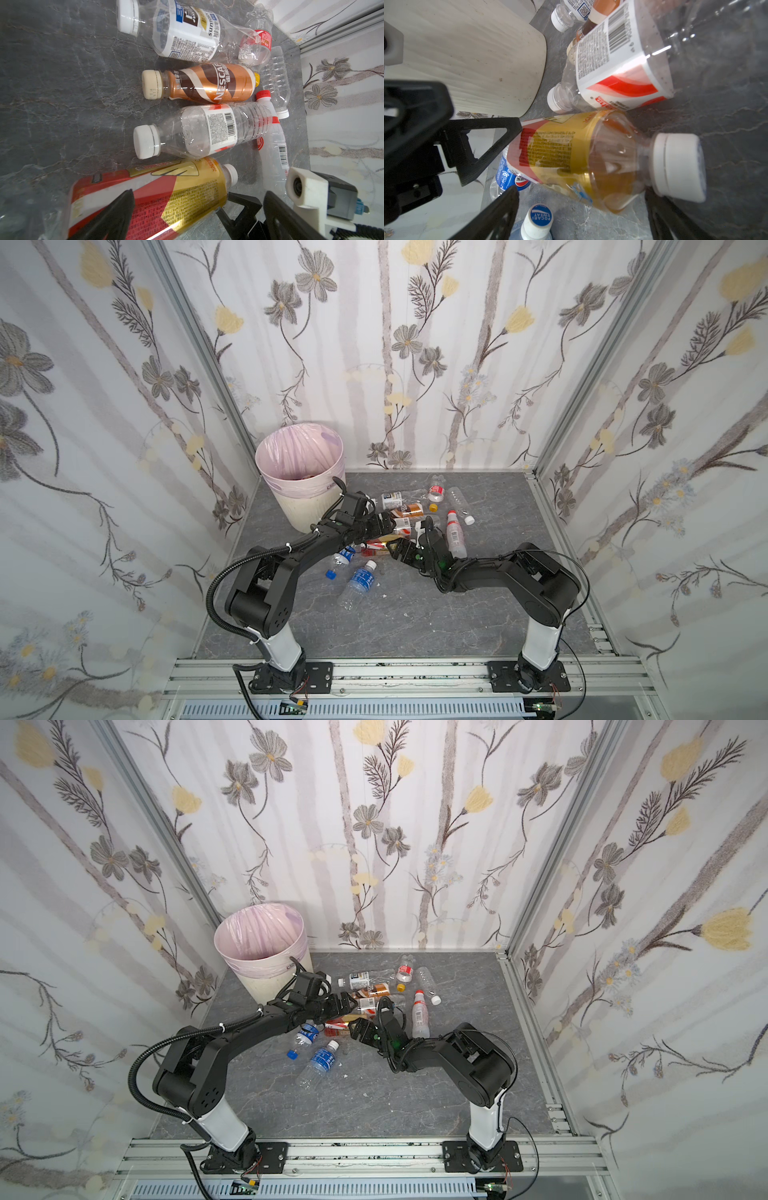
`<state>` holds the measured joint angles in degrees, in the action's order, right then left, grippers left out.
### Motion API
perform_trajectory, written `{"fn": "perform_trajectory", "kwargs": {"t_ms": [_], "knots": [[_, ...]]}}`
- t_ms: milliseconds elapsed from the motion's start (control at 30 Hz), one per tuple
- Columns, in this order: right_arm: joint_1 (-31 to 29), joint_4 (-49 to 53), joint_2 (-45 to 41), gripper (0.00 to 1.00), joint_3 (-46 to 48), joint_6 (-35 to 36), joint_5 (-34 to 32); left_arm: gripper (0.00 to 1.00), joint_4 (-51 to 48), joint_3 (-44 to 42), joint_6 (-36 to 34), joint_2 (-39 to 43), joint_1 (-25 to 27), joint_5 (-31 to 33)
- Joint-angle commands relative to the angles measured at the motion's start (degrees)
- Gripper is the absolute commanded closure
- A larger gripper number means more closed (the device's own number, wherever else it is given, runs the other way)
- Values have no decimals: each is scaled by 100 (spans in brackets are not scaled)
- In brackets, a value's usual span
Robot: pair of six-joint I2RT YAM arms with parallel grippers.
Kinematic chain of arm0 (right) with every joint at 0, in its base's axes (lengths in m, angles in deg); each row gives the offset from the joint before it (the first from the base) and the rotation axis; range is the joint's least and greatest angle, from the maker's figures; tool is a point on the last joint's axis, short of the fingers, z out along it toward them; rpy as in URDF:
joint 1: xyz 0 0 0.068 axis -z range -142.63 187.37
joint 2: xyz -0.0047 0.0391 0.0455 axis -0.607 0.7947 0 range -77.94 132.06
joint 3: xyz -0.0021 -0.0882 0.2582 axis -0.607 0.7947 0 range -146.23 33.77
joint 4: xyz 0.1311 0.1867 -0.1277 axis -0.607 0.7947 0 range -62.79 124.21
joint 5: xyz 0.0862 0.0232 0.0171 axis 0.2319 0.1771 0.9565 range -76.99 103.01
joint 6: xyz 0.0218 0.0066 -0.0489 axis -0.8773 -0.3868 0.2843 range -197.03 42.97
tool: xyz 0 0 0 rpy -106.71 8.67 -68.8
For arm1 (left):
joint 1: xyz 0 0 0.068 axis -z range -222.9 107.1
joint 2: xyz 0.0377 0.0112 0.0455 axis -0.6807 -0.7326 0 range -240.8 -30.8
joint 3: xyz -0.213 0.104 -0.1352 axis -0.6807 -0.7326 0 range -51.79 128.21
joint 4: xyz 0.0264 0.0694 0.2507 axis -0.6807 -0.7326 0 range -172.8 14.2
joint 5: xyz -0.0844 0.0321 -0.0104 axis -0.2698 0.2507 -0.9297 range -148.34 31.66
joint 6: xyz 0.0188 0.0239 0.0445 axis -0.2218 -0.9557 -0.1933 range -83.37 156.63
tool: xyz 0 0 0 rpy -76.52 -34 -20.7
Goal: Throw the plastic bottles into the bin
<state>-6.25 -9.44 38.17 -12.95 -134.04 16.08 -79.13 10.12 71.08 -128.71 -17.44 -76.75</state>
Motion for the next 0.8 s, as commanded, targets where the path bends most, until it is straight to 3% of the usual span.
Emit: {"fn": "perform_trajectory", "kwargs": {"t_ms": [0, 767], "knots": [[28, -369, 47, 8, -5, -222, -54, 0, -159, 70, 19, -70, 33, 18], [553, -537, -496, 8, 565, -219, -105, 0, -179, 302, -37, -178, 215, 174]]}}
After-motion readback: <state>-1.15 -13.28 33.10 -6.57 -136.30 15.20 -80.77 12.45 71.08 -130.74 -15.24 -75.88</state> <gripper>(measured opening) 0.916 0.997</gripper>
